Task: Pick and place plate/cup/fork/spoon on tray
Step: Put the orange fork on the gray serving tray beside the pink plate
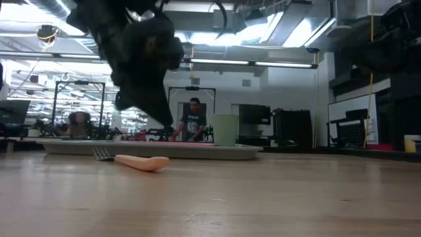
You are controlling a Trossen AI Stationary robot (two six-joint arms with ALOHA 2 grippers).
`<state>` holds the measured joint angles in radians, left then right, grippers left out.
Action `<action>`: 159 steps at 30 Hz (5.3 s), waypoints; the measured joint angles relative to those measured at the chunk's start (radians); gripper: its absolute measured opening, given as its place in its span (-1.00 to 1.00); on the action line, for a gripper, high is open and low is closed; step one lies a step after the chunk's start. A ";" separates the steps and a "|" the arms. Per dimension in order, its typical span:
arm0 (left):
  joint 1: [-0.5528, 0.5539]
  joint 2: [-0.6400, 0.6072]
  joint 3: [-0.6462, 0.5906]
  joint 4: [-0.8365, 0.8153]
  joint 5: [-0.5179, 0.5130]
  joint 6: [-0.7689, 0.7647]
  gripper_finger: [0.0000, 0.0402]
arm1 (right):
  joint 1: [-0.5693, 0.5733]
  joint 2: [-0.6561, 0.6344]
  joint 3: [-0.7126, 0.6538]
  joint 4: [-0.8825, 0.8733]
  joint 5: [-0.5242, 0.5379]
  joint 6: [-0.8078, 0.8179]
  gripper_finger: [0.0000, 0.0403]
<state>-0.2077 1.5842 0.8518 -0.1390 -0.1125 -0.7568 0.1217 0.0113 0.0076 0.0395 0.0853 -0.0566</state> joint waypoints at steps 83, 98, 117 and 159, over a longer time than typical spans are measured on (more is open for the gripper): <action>-0.127 -0.155 0.030 -0.537 0.006 -0.509 -1.00 | 0.000 0.002 0.000 0.000 0.000 -0.001 -0.91; -0.120 -0.018 0.029 -0.419 -0.054 -0.594 -1.00 | 0.000 0.002 0.000 0.000 0.000 -0.001 -0.91; -0.102 -0.018 0.029 -0.378 -0.208 -0.403 -0.83 | 0.000 0.002 0.000 0.000 0.000 -0.001 -0.91; -0.315 -0.029 0.030 -0.516 0.008 -1.048 -0.47 | 0.000 0.002 0.000 0.000 0.000 -0.001 -0.91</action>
<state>-0.5228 1.5551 0.8814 -0.6552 -0.1049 -1.8046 0.1219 0.0132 0.0074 0.0394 0.0853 -0.0574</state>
